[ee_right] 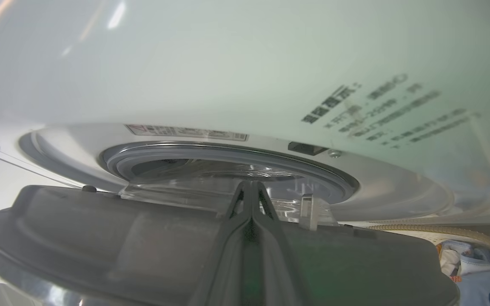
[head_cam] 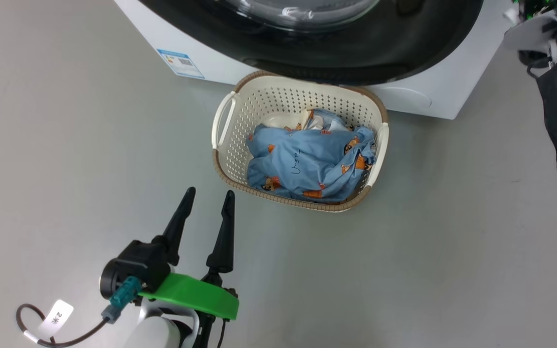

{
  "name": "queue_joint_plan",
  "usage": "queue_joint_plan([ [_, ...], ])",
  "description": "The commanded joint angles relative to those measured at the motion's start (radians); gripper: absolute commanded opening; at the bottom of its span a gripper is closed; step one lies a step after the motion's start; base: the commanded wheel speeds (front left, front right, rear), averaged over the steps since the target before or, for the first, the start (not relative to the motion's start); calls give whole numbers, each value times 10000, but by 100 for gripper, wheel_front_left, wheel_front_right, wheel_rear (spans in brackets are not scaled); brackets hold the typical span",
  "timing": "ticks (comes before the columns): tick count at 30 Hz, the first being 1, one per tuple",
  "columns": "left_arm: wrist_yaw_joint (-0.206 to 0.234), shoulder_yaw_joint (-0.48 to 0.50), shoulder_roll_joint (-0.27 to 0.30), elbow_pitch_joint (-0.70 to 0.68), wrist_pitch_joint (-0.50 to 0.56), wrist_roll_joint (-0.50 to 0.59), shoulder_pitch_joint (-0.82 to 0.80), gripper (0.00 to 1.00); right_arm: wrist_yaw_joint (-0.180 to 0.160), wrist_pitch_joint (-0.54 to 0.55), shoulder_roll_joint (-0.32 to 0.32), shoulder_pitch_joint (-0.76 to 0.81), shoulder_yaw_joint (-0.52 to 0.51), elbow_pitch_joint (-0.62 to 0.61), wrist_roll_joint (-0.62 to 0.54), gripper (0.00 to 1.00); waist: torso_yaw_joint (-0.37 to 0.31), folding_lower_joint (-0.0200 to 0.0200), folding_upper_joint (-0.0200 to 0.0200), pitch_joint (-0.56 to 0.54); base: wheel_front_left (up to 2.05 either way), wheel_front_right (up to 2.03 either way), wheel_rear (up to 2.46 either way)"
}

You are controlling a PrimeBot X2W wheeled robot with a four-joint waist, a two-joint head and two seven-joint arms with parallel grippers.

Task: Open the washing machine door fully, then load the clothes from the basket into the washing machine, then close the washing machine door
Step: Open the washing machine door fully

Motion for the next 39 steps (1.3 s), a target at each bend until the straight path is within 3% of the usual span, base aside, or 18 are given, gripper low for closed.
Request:
queue_joint_plan([
  [1, 39, 313, 173, -191, -65, 23, -124, 100, 35, 236, 669, 119, 218, -319, 179, 0, -50, 0, 0, -79, 0, 0, 0],
  [22, -148, 421, 173, 138, -65, 360, 385, 100, 35, 1233, 1060, 2129, 517, -952, 888, 0, -324, 0, 0, -1254, 0, 0, 0],
  [39, -257, 601, 173, 276, -65, 571, 725, 100, 35, 1955, 1564, 3477, 1373, -1579, 1093, 0, -475, 0, 0, -1848, 0, 0, 0],
])
